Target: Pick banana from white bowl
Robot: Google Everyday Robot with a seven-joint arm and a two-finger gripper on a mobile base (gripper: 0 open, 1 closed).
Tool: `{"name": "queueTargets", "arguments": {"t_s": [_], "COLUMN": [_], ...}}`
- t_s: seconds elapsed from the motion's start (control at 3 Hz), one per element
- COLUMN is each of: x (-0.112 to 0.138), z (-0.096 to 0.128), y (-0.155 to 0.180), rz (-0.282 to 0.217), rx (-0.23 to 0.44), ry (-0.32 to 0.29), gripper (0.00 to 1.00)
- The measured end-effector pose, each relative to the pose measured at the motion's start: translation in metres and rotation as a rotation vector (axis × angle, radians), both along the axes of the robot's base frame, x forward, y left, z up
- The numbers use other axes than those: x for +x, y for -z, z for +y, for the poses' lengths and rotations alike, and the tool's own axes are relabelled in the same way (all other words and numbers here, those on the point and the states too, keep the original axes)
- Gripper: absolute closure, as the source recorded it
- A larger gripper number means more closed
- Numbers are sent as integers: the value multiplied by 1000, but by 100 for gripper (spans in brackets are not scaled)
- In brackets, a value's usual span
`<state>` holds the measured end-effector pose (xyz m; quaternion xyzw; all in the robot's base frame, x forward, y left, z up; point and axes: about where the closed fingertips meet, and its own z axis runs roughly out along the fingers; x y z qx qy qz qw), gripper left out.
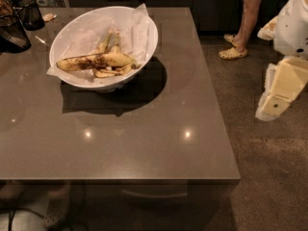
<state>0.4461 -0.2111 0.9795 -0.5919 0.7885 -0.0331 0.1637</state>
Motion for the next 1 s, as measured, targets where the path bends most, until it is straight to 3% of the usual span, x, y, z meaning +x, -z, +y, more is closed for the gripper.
{"name": "queueTargets", "arguments": {"t_s": [0.33, 0.67, 1.0], "x": [25, 58, 63], "z": [14, 37, 40], "y": [2, 5, 4], "rz": [53, 91, 74], "rx": [26, 33, 50], "ry": [29, 16, 12], "gripper": [0, 0, 0]}}
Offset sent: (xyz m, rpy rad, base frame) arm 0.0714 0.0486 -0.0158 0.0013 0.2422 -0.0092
